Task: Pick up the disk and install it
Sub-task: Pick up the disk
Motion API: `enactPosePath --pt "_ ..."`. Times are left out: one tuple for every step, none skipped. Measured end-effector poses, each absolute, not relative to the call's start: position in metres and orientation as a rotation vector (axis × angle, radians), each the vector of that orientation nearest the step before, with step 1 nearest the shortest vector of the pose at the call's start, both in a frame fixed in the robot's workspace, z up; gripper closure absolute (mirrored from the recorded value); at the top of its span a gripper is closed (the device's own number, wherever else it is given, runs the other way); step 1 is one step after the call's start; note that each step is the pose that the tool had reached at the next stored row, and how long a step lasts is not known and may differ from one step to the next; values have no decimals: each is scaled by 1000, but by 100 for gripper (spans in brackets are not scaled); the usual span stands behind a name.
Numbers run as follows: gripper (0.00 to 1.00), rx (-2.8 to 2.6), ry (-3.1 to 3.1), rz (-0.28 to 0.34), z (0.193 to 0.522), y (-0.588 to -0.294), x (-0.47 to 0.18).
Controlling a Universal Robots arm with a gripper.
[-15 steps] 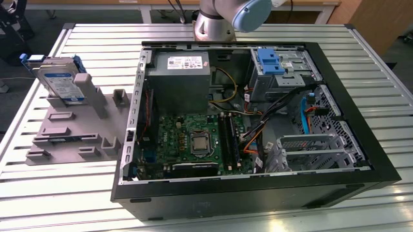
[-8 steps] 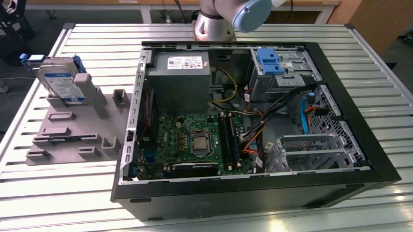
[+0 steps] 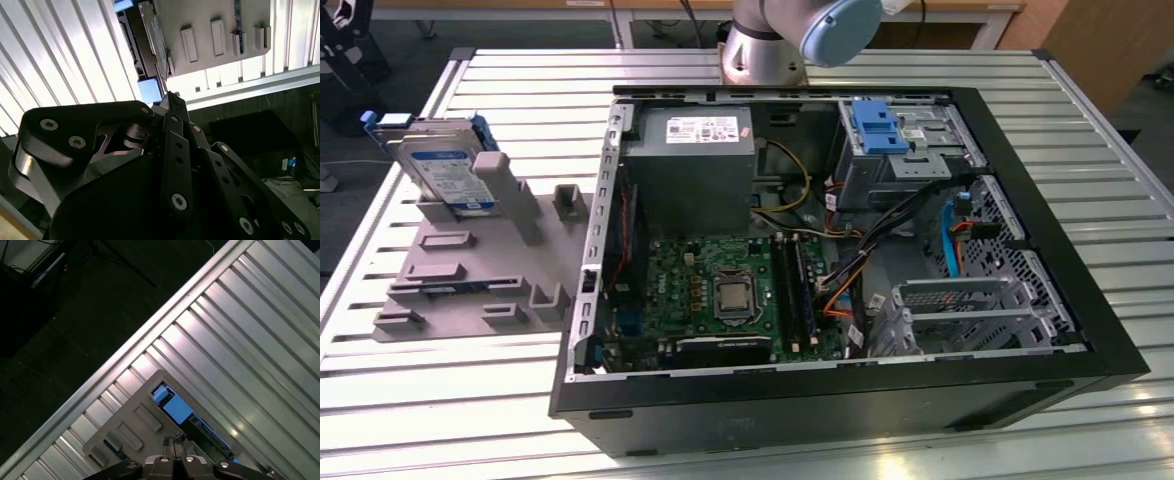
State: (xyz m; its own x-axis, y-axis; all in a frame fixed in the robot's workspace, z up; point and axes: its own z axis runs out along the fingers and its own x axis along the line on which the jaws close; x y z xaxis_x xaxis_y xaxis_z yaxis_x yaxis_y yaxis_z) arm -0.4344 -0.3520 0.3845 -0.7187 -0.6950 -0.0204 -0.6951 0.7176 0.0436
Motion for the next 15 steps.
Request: enactPosePath --pt "89 -1198 2900 76 384 -352 -434" --pt "89 -1224 2890 76 384 -352 -434" --pt "89 -1250 2879 76 384 -352 -434" --pt "89 -1276 2869 76 384 -352 -434" --pt "89 -1302 2857 76 383 -352 -434" --pt "89 -1328 2846 76 383 -352 -434" --pt "89 -1355 2834 76 383 -352 -434" --pt "89 -1380 2822 76 383 -352 -434" --pt "89 -1407 2809 76 383 -352 -434" --pt "89 -1433 2797 76 383 -352 -434" --pt "89 -1458 2784 76 383 -352 -434" --pt "89 -1479 2774 76 382 -352 -434" --pt "89 -1491 2768 76 383 -352 -434" --pt "89 -1496 2765 76 382 -352 -434" --pt "89 -1496 2765 76 382 -352 -434"
